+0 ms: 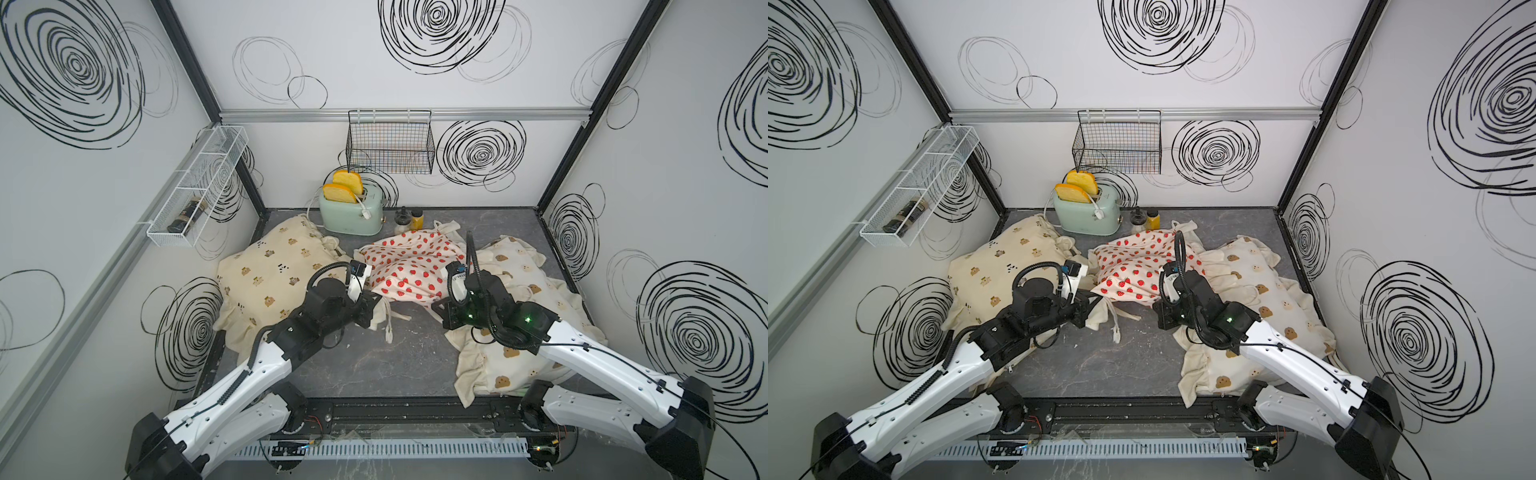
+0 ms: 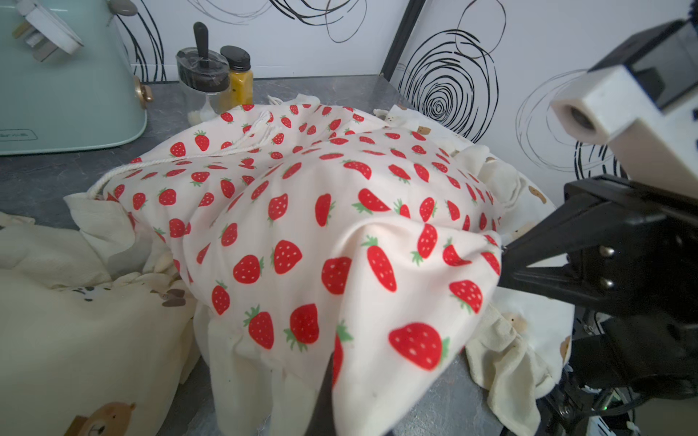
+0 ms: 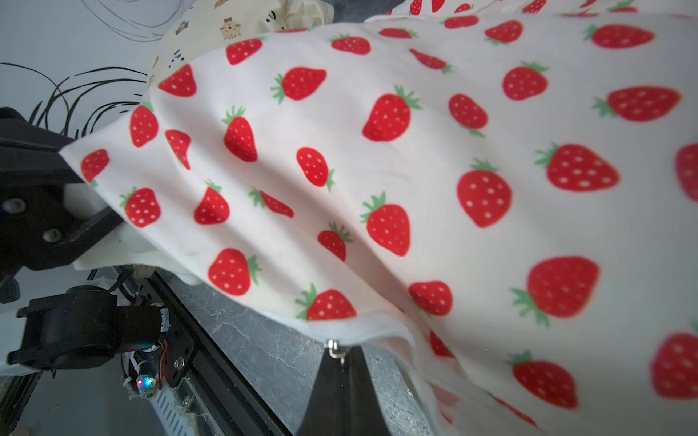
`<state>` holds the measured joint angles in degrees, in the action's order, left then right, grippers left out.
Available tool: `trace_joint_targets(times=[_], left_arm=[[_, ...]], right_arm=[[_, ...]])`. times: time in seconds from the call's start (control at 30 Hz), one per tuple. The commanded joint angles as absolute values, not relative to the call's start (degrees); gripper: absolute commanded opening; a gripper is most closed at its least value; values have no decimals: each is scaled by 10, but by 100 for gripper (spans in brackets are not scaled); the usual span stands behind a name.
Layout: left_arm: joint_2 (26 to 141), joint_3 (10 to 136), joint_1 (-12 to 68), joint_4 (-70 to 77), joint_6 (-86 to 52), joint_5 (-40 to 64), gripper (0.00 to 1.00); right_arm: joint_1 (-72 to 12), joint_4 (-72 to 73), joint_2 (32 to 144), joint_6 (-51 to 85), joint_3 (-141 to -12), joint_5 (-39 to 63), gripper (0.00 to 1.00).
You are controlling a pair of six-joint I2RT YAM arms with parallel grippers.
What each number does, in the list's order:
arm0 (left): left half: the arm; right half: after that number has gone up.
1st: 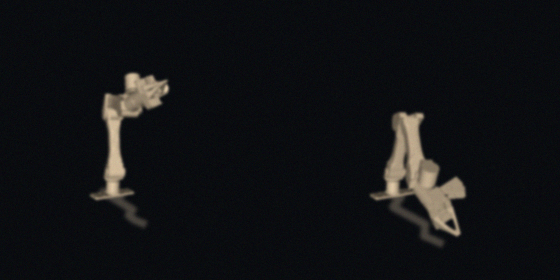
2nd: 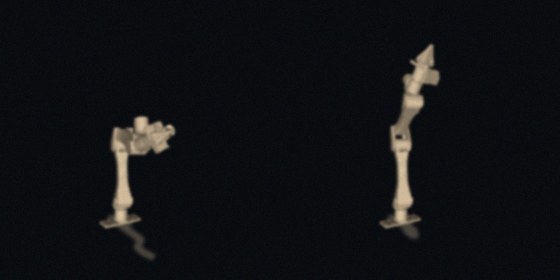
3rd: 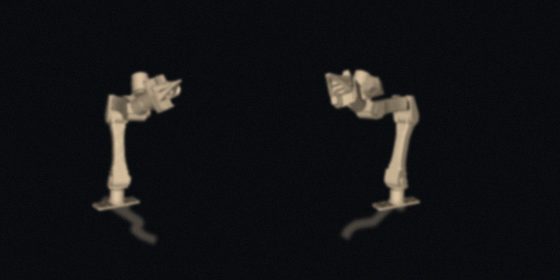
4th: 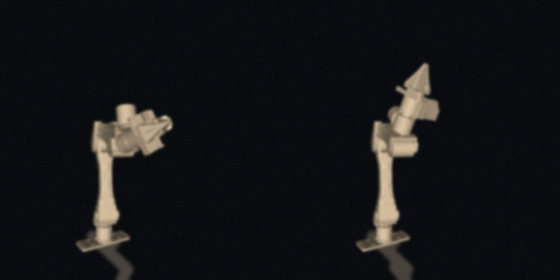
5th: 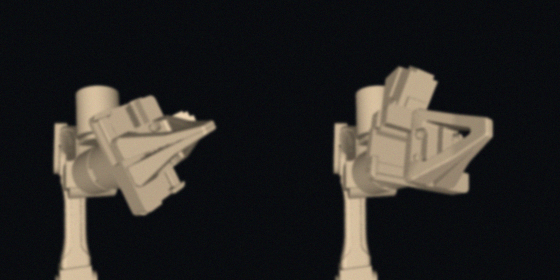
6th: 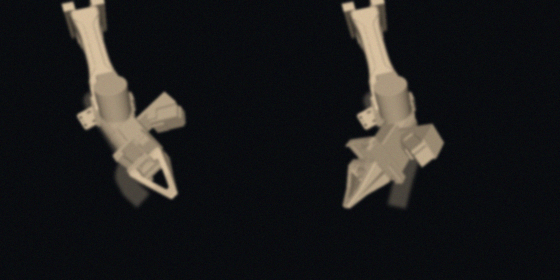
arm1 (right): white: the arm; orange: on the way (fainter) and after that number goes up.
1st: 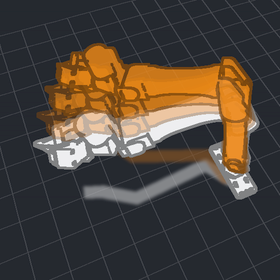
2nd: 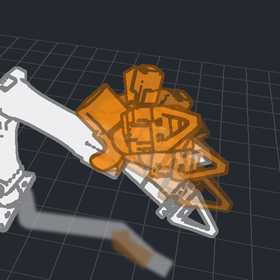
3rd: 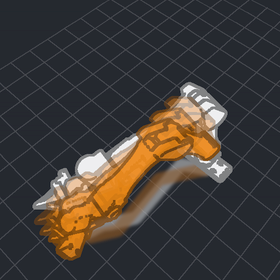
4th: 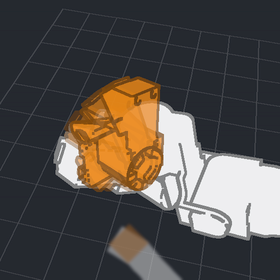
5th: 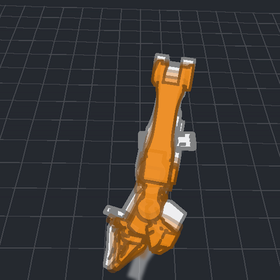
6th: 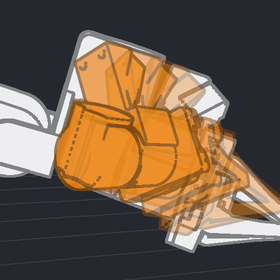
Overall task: Zip up pillowcases
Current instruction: Zip the zipper on the pillowcase.
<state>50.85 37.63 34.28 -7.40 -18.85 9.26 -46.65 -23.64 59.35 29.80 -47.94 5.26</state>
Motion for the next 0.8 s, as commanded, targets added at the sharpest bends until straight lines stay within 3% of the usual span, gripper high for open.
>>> trace_joint_targets(times=[0.0,0.77], left_arm=[[495,378,322,-60,-215,89,0],[491,381,200,1,-294,144,0]], right_arm=[[-452,-291,572,300,-479,59,0],[-279,-391,492,263,-486,94,0]])
